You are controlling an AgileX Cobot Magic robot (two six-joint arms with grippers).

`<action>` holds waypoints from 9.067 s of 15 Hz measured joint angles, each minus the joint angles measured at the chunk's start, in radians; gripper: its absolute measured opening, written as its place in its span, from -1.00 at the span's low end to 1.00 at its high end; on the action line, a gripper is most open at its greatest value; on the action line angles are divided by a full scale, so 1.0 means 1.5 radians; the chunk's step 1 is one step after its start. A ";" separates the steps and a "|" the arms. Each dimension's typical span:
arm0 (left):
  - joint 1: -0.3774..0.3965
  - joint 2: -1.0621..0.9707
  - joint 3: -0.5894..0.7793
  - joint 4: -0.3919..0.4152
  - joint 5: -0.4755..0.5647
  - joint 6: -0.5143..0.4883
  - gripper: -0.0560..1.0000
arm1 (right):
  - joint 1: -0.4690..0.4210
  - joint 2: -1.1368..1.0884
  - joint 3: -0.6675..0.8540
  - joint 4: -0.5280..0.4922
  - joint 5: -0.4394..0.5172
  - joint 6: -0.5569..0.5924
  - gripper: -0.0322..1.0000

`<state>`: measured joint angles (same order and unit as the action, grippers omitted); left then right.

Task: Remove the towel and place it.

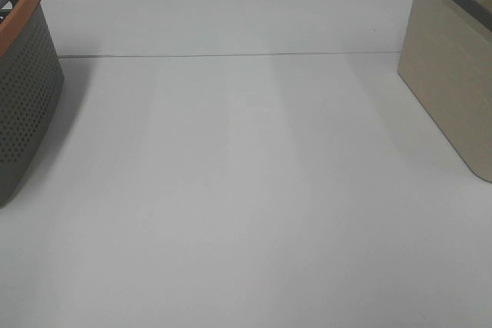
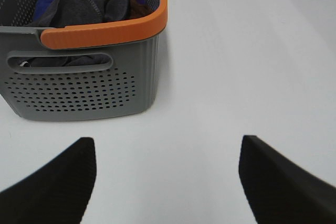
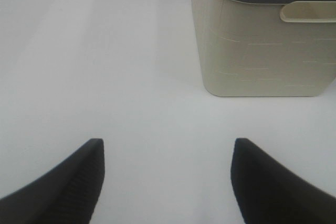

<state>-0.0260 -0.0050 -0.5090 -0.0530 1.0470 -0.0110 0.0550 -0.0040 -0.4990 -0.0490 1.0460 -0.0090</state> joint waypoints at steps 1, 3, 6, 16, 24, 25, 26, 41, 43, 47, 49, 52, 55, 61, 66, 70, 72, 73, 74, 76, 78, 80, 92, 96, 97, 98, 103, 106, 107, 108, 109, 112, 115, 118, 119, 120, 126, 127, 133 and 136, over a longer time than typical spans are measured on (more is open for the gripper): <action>0.000 0.000 0.000 0.000 0.000 0.000 0.44 | 0.000 0.000 0.000 0.000 0.000 0.000 0.38; 0.000 0.000 0.000 0.000 0.000 0.000 0.45 | 0.000 0.000 0.000 0.000 0.000 0.000 0.38; 0.000 0.000 0.000 0.000 0.000 0.000 0.45 | 0.000 0.000 0.000 0.000 0.000 0.000 0.38; 0.000 0.052 -0.046 0.004 -0.013 -0.048 0.45 | 0.000 0.000 0.000 0.000 0.000 0.000 0.38; 0.000 0.328 -0.197 0.068 -0.038 -0.050 0.45 | 0.000 0.000 0.000 0.000 0.000 0.000 0.38; 0.000 0.361 -0.219 0.076 -0.035 -0.045 0.45 | 0.000 0.000 0.000 0.000 0.000 0.000 0.38; 0.000 0.399 -0.240 0.081 -0.030 -0.034 0.45 | 0.000 0.000 0.000 0.000 0.000 0.000 0.38; 0.000 0.915 -0.613 0.083 0.074 0.154 0.37 | 0.000 0.000 0.000 0.000 0.000 0.000 0.38; 0.000 0.975 -0.655 0.087 0.087 0.179 0.36 | 0.000 0.000 0.000 0.000 0.000 0.000 0.38; 0.021 1.063 -0.712 0.085 0.105 0.231 0.36 | 0.000 0.000 0.000 0.000 0.000 0.000 0.38; 0.078 1.099 -0.731 0.067 0.106 0.270 0.35 | 0.000 0.000 0.000 0.000 0.000 0.000 0.38; 0.183 1.134 -0.731 0.011 0.067 0.387 0.35 | 0.000 0.000 0.000 0.000 0.000 0.000 0.38; 0.217 1.157 -0.731 -0.036 0.029 0.455 0.35 | 0.000 0.000 0.000 0.000 0.000 0.000 0.38; 0.226 1.228 -0.731 -0.058 -0.036 0.509 0.35 | 0.000 0.000 0.000 0.000 0.000 0.000 0.38; 0.226 1.292 -0.731 -0.059 -0.048 0.524 0.35 | 0.000 0.000 0.000 0.000 0.000 0.000 0.38; 0.226 1.327 -0.731 -0.072 -0.091 0.524 0.33 | 0.000 0.000 0.000 0.000 0.000 0.000 0.38; 0.226 1.327 -0.731 -0.082 -0.105 0.526 0.15 | 0.000 0.000 0.000 0.000 0.000 0.000 0.38; 0.226 1.327 -0.731 -0.089 -0.103 0.526 0.03 | 0.000 0.000 0.000 0.000 0.000 0.000 0.38; 0.226 1.328 -0.731 -0.090 -0.097 0.526 -0.02 | 0.000 0.000 0.000 0.000 0.000 0.000 0.38; 0.226 1.330 -0.731 -0.090 -0.086 0.526 -0.18 | 0.000 0.000 0.000 0.000 0.000 0.000 0.38; 0.226 1.331 -0.731 -0.090 -0.086 0.526 -0.58 | 0.000 0.000 0.000 0.000 0.000 0.000 0.38; 0.226 1.333 -0.731 -0.090 -0.086 0.526 -0.88 | 0.000 0.000 0.000 0.000 0.000 0.000 0.38; 0.226 1.123 -0.731 -0.110 -0.111 0.524 -0.89 | 0.000 0.000 0.000 0.000 0.000 0.000 0.38; 0.226 1.043 -0.731 -0.129 -0.160 0.524 -0.89 | 0.000 0.000 0.000 0.000 0.000 0.000 0.38; 0.226 1.027 -0.731 -0.137 -0.174 0.524 -0.89 | 0.000 0.000 0.000 0.000 0.000 0.000 0.38; 0.226 1.015 -0.731 -0.148 -0.189 0.524 -0.89 | 0.000 0.000 0.000 0.000 0.000 0.000 0.38; 0.214 0.979 -0.731 -0.241 -0.280 0.524 -0.89 | 0.000 0.000 0.000 0.000 0.000 0.000 0.38; 0.155 0.960 -0.761 -0.251 -0.352 0.524 -0.89 | 0.000 0.000 0.000 0.000 0.000 0.000 0.38; 0.131 0.960 -0.785 -0.253 -0.374 0.524 -0.89 | 0.000 0.000 0.000 0.000 0.000 0.000 0.38; 0.108 0.959 -0.807 -0.256 -0.397 0.520 -0.89 | 0.000 0.000 0.000 0.000 0.000 0.000 0.38; 0.090 0.959 -0.827 -0.259 -0.418 0.508 -0.89 | 0.000 0.000 0.000 0.000 0.000 0.000 0.38; 0.054 0.959 -0.869 -0.259 -0.464 0.485 -0.89 | 0.000 0.000 0.000 0.000 0.000 0.000 0.38; -0.021 0.963 -0.901 -0.265 -0.539 0.479 -0.89 | 0.000 0.000 0.000 0.000 0.000 0.000 0.38; -0.068 0.985 -0.903 -0.267 -0.555 0.479 -0.89 | 0.000 0.000 0.000 0.000 0.000 0.000 0.38; -0.083 0.998 -0.903 -0.267 -0.555 0.479 -0.89 | 0.000 0.000 0.000 0.000 0.000 0.000 0.38; -0.096 1.009 -0.903 -0.269 -0.550 0.479 -0.89 | 0.000 0.000 0.000 0.000 0.000 0.000 0.38; -0.160 1.039 -0.903 -0.293 -0.536 0.476 -0.89 | 0.000 0.000 0.000 0.000 0.000 0.000 0.38; -0.163 1.040 -0.903 -0.293 -0.533 0.476 -0.89 | 0.000 0.000 0.000 0.000 0.000 0.000 0.38; -0.168 1.081 -0.901 -0.301 -0.385 0.453 -0.89 | 0.000 0.000 0.000 0.000 0.000 0.000 0.38; -0.201 1.088 -0.861 -0.305 -0.385 0.451 -0.89 | 0.000 0.000 0.000 0.000 0.000 0.000 0.38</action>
<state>-0.3270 1.6270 -1.8000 -0.5100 0.4700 0.6650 0.0550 -0.0040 -0.4990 -0.0490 1.0460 -0.0090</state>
